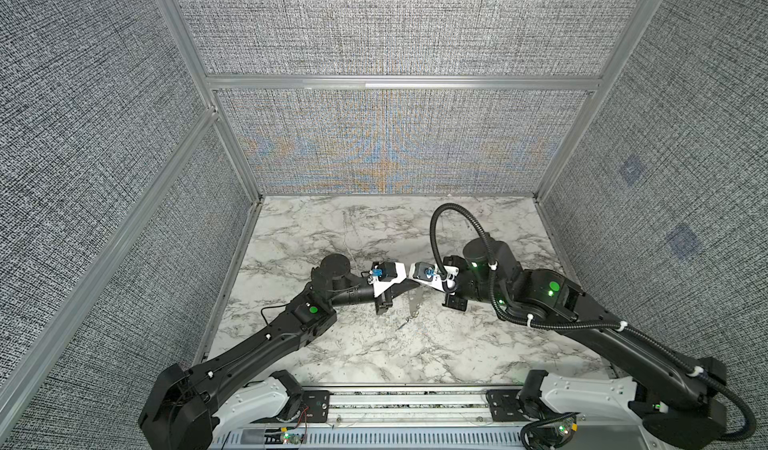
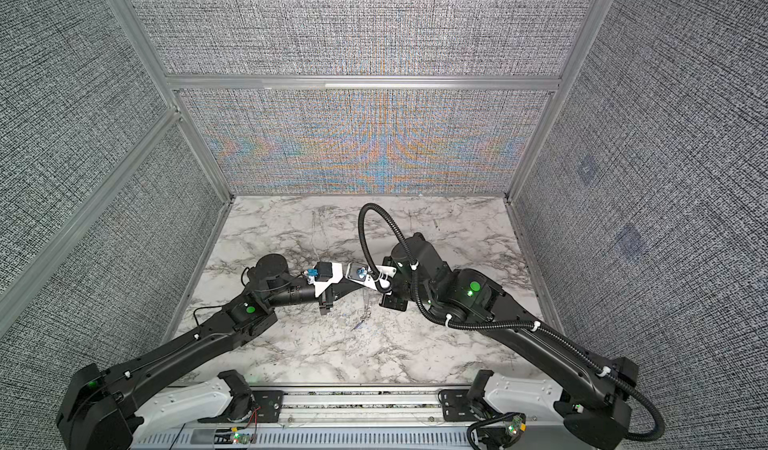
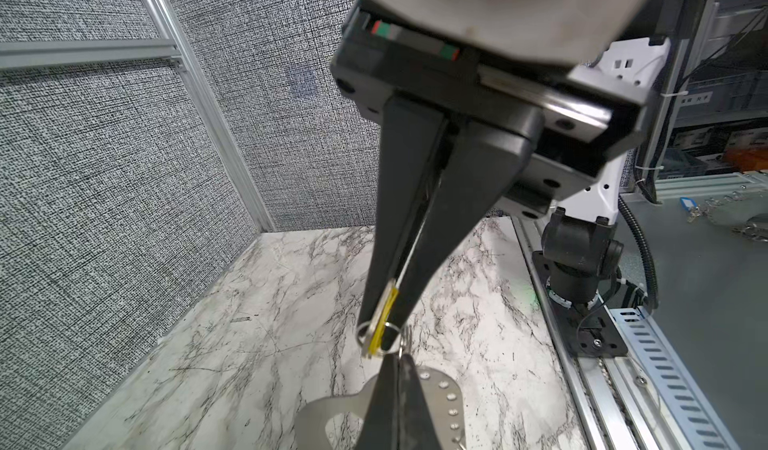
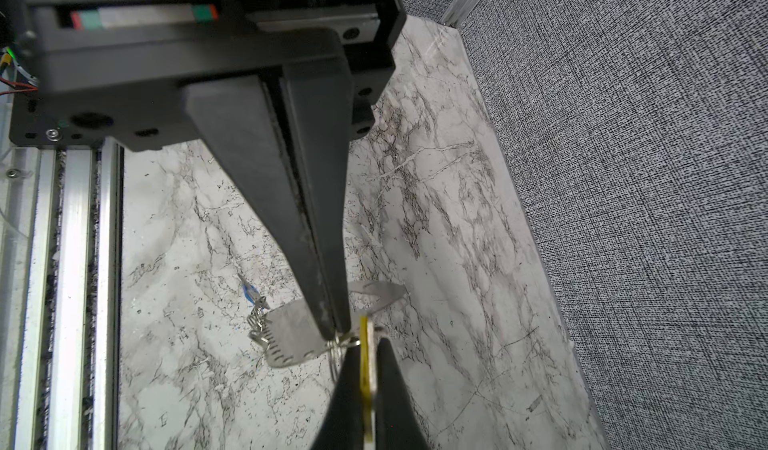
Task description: Remove the keys from the keyring
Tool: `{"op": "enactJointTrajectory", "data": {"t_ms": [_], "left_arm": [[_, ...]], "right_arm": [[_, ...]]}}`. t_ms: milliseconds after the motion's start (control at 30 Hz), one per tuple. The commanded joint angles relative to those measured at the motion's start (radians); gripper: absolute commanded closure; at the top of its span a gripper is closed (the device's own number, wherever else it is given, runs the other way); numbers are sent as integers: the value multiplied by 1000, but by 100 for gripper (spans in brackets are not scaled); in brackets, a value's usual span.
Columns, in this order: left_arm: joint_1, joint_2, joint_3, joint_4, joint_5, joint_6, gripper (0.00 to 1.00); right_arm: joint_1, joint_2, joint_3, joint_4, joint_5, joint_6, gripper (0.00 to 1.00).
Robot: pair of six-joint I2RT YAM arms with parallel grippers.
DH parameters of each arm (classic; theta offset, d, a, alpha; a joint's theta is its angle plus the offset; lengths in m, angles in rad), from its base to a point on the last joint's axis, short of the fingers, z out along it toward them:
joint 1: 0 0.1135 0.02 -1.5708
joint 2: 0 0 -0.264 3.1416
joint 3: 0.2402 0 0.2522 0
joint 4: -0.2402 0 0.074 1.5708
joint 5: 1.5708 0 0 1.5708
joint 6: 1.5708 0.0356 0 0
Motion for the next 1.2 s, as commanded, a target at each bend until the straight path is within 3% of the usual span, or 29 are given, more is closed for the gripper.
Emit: {"op": "enactJointTrajectory", "data": {"t_ms": [0, 1167], "left_arm": [[-1, -8, 9, -17, 22, 8, 100], [-1, -27, 18, -28, 53, -1, 100]], "right_arm": [[-4, -15, -13, 37, 43, 9, 100], [-54, -69, -102, 56, 29, 44, 100]]}}
